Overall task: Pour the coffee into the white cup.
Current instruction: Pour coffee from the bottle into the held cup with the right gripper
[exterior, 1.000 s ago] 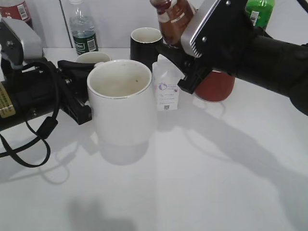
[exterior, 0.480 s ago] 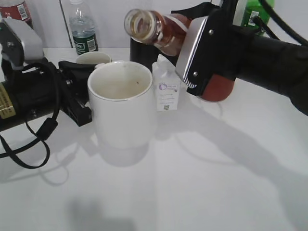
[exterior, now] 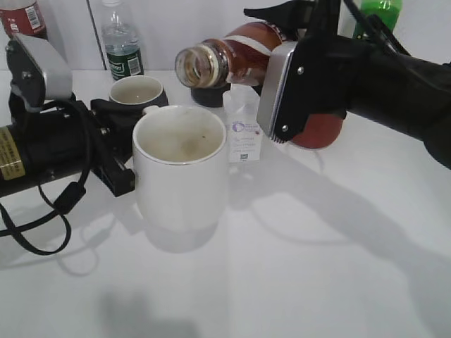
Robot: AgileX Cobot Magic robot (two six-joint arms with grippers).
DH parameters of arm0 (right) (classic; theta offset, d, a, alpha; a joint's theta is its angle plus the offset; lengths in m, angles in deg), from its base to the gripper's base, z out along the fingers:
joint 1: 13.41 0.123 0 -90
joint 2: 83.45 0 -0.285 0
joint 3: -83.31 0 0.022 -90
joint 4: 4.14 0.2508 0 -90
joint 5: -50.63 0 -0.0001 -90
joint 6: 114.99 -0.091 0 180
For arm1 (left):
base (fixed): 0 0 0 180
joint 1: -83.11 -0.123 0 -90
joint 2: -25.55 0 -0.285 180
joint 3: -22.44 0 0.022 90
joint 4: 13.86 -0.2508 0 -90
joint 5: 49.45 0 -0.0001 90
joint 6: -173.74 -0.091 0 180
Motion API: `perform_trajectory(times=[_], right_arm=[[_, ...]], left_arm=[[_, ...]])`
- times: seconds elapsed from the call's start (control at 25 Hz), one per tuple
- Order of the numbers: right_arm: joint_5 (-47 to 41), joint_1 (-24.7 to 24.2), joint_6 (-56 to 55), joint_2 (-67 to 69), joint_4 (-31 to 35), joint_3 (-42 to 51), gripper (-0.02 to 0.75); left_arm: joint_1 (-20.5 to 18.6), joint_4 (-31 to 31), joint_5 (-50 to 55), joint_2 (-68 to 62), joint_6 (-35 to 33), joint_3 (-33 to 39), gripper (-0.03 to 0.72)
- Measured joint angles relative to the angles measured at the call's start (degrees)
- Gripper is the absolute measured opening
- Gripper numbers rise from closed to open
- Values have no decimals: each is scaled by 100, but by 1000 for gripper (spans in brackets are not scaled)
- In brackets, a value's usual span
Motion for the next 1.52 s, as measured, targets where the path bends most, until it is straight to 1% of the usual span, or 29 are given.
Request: perform_trajectory(times=[0.56,1.52], right_arm=[[80,0,905,0,95,0,529],[209,0,1214,0,153,0,529]], left_arm=[[0,-60,-5,0,-17,0,43],[0,-62,-169,0,-22,0,46]])
